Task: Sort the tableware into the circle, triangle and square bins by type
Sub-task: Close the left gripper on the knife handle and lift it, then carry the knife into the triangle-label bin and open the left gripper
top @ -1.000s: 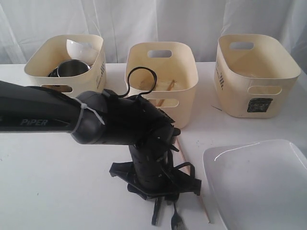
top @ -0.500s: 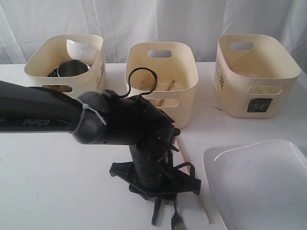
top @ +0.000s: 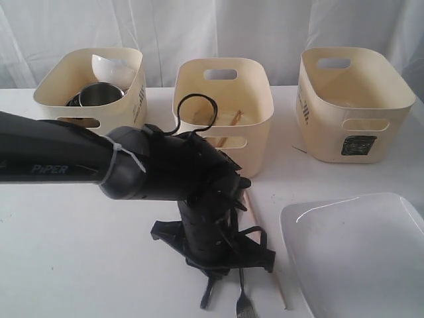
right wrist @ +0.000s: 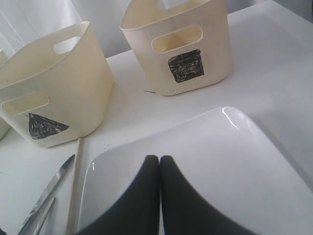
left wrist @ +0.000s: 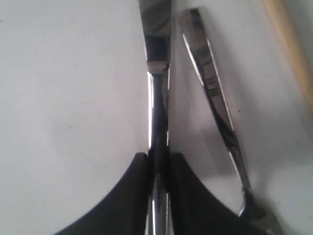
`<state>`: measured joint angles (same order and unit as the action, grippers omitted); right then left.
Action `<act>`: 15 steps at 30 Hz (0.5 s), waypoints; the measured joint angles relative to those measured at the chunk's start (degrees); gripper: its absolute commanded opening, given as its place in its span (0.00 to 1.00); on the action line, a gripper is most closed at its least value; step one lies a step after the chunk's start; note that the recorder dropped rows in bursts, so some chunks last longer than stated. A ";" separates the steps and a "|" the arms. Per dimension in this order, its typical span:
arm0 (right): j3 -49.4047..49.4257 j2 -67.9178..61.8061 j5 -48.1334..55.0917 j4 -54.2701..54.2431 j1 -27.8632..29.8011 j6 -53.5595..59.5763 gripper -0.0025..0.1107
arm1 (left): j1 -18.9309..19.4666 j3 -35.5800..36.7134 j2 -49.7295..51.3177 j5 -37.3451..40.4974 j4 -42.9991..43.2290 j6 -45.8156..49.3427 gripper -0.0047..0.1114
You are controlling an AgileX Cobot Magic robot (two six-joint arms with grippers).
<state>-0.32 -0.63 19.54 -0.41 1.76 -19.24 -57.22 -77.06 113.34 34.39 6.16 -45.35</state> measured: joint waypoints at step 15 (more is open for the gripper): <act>0.00 0.00 0.00 0.00 0.00 -0.10 0.02 | 0.00 0.24 -9.78 6.23 7.01 0.35 0.04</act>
<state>-0.32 -0.63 19.54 -0.41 1.76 -19.33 -57.22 -76.82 103.56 40.62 13.16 -45.00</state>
